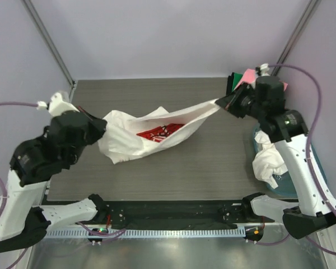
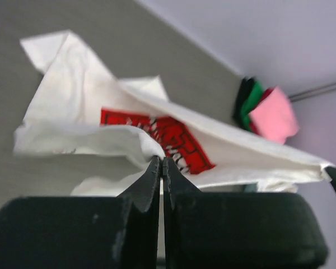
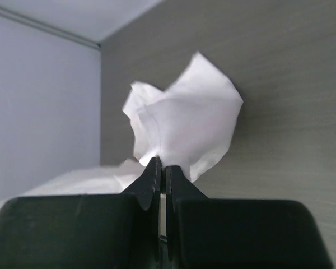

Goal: Fold and stack the t-shirts
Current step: Flatten the tshirt out

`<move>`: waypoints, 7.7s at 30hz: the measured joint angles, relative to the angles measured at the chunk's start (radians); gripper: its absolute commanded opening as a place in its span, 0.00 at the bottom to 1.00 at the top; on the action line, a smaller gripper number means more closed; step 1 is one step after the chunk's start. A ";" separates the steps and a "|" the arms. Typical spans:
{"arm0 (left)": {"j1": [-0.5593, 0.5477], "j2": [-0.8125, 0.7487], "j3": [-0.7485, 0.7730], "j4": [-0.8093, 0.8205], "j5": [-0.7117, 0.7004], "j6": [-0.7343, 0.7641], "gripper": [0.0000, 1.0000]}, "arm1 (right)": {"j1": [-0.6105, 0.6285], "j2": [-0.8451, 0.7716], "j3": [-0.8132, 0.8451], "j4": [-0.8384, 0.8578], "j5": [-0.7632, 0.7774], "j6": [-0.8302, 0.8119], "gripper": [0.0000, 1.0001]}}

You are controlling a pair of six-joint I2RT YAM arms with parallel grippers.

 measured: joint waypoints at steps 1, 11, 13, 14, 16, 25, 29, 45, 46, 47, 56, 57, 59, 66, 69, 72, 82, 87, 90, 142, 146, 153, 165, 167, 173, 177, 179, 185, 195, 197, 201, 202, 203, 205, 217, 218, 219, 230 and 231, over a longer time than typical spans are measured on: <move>0.000 0.034 0.092 -0.005 -0.023 0.025 0.00 | -0.025 0.009 0.069 -0.027 -0.006 0.001 0.01; 0.000 0.195 0.731 -0.066 -0.235 0.319 0.00 | -0.070 0.084 0.520 -0.105 -0.029 0.020 0.01; 0.000 0.165 0.750 -0.058 -0.269 0.395 0.00 | -0.070 0.076 0.557 -0.101 -0.023 0.013 0.01; 0.000 0.145 0.746 -0.047 -0.275 0.427 0.00 | -0.070 0.062 0.567 -0.094 -0.018 0.007 0.01; 0.000 0.093 0.717 0.009 -0.276 0.502 0.00 | -0.070 0.031 0.567 -0.080 -0.008 -0.003 0.01; 0.001 -0.049 0.664 0.322 -0.098 0.754 0.00 | -0.070 -0.244 0.451 0.072 0.045 -0.039 0.01; 0.032 -0.029 0.706 0.414 0.059 0.793 0.00 | -0.105 -0.309 0.481 0.128 0.043 -0.048 0.01; 0.187 0.480 0.670 0.486 0.091 0.957 0.00 | -0.383 0.072 0.412 -0.038 0.077 -0.076 0.07; 0.233 0.549 0.671 0.465 0.112 0.951 0.00 | -0.335 0.154 0.372 -0.040 0.126 -0.082 0.16; 0.291 0.636 0.679 0.441 0.137 0.934 0.03 | -0.285 0.227 0.354 -0.041 0.154 -0.087 0.41; 0.637 1.281 0.539 0.193 0.280 0.754 0.78 | -0.046 0.730 0.204 -0.130 0.300 -0.132 0.90; 0.642 1.266 0.466 0.179 0.288 0.737 0.78 | -0.040 0.702 0.171 -0.127 0.304 -0.133 0.90; 0.636 1.195 0.337 0.180 0.314 0.700 0.78 | -0.044 0.621 0.119 -0.116 0.309 -0.132 0.90; 0.568 0.626 -0.097 0.335 0.423 0.572 0.77 | -0.054 0.397 -0.072 0.021 0.280 -0.132 0.90; 0.566 0.492 -0.297 0.436 0.479 0.512 0.76 | -0.043 0.409 -0.166 0.068 0.244 -0.132 0.90; 0.567 0.515 -0.454 0.506 0.544 0.456 0.73 | -0.026 0.456 -0.230 0.086 0.211 -0.131 0.90; 0.516 0.754 -0.571 0.573 0.578 0.399 0.72 | 0.015 0.524 -0.315 0.146 0.175 -0.132 0.90; 0.594 0.865 -0.472 0.539 0.547 0.425 0.72 | 0.038 0.566 -0.368 0.178 0.164 -0.122 0.91; 0.677 0.903 -0.419 0.514 0.549 0.438 0.72 | 0.077 0.568 -0.413 0.214 0.148 -0.094 0.91; 0.670 1.475 0.529 0.435 0.597 0.392 0.52 | 0.614 -0.202 -0.993 0.369 0.521 0.169 0.91; 0.665 1.497 0.538 0.438 0.598 0.385 0.50 | 0.614 -0.210 -1.010 0.368 0.522 0.174 0.91; 0.656 1.518 0.554 0.449 0.597 0.374 0.33 | 0.614 -0.231 -1.015 0.368 0.526 0.184 0.91; 0.619 1.534 0.654 0.456 0.579 0.332 0.03 | 0.614 -0.234 -1.020 0.365 0.526 0.189 0.91; 0.600 1.540 0.708 0.467 0.590 0.309 0.23 | 0.614 -0.228 -1.020 0.364 0.526 0.188 0.91; 0.523 1.599 0.885 0.578 0.737 0.283 1.00 | 0.614 -0.209 -1.012 0.344 0.528 0.185 0.92; 0.482 1.488 0.665 0.585 0.767 0.308 1.00 | 0.613 -0.196 -0.955 0.312 0.541 0.167 0.94; 0.479 1.381 0.462 0.567 0.746 0.325 1.00 | 0.593 -0.183 -0.904 0.301 0.541 0.145 0.96; 0.595 1.005 -0.022 0.505 0.653 0.374 1.00 | 0.360 -0.006 -0.680 0.310 0.436 0.043 0.96; 0.749 1.011 -0.164 0.492 0.565 0.447 1.00 | 0.097 0.571 -0.353 0.325 0.212 -0.111 0.95; 0.753 1.070 -0.161 0.478 0.548 0.449 1.00 | 0.059 0.654 -0.293 0.299 0.201 -0.134 0.95; 0.756 1.125 -0.094 0.448 0.497 0.447 1.00 | 0.003 0.750 -0.164 0.256 0.185 -0.176 0.95; 0.758 1.136 -0.076 0.433 0.494 0.447 1.00 | -0.007 0.775 -0.151 0.254 0.184 -0.179 0.95; 0.759 1.148 -0.052 0.415 0.484 0.448 1.00 | -0.022 0.807 -0.106 0.234 0.179 -0.188 0.95; 0.764 1.190 0.015 0.386 0.466 0.454 1.00 | -0.045 0.863 -0.025 0.219 0.171 -0.205 0.95; 0.801 1.598 0.719 0.256 0.410 0.564 1.00 | -0.114 1.284 0.634 0.195 0.045 -0.294 0.95; 0.802 1.620 0.766 0.251 0.404 0.576 1.00 | -0.114 1.310 0.677 0.195 0.036 -0.299 0.96; 0.803 1.633 0.792 0.251 0.399 0.582 1.00 | -0.114 1.332 0.718 0.194 0.025 -0.306 0.95; 0.789 1.052 0.192 0.297 0.383 0.547 0.98 | -0.067 1.101 0.470 0.158 0.065 -0.347 0.96; 0.786 0.990 0.141 0.300 0.384 0.541 0.98 | -0.053 1.019 0.391 0.157 0.076 -0.343 0.96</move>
